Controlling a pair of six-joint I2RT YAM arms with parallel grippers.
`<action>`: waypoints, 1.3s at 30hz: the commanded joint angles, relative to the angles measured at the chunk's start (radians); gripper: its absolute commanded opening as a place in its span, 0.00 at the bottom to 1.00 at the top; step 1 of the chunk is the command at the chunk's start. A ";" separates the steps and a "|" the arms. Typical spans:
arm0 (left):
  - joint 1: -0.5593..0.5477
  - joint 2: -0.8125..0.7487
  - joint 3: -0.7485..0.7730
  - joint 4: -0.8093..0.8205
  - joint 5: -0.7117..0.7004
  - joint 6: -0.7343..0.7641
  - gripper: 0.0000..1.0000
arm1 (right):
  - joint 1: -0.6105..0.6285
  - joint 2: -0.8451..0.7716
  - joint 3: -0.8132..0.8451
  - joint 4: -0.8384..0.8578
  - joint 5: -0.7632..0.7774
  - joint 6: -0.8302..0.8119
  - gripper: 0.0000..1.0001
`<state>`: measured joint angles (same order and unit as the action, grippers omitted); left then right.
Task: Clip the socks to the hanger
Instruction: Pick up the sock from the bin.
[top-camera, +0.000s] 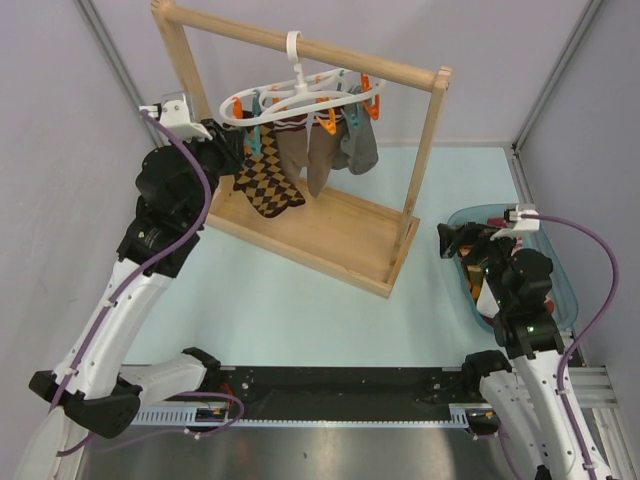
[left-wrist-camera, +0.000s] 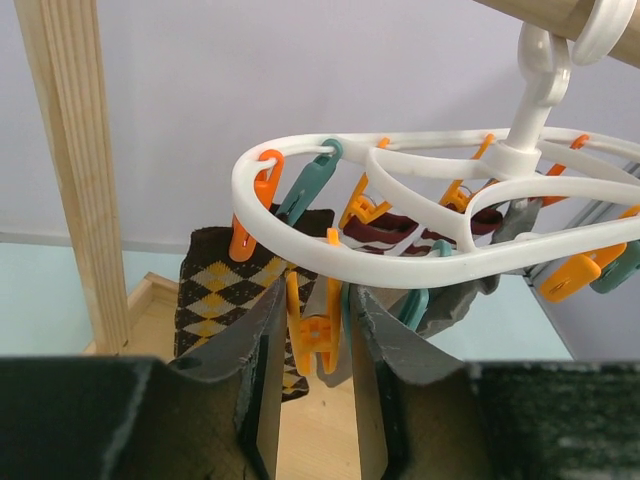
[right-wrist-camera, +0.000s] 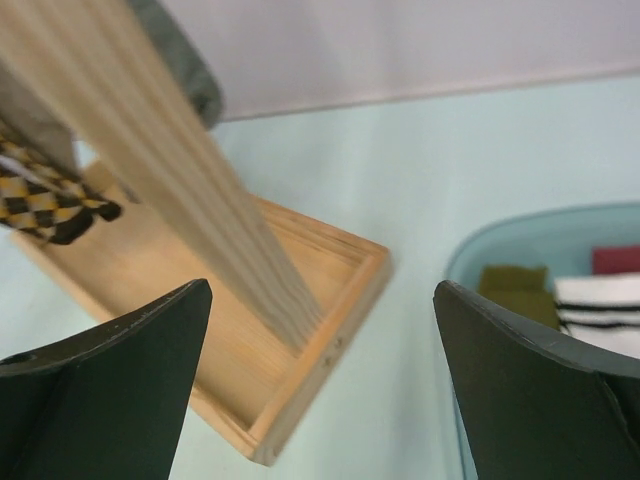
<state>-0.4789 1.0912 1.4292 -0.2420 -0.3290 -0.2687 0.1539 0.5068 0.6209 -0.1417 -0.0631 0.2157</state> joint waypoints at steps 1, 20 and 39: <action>0.006 -0.039 0.020 -0.071 -0.030 0.085 0.09 | -0.005 0.032 0.101 -0.206 0.210 0.024 1.00; 0.005 -0.073 0.008 -0.123 0.013 0.075 0.08 | -0.342 0.571 0.253 -0.314 0.314 0.192 0.96; 0.006 -0.068 0.066 -0.181 0.050 0.051 0.08 | -0.389 1.110 0.362 0.028 0.197 0.034 0.46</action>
<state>-0.4793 1.0416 1.4651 -0.3336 -0.2802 -0.2222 -0.2291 1.5467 0.9245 -0.2054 0.1596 0.2680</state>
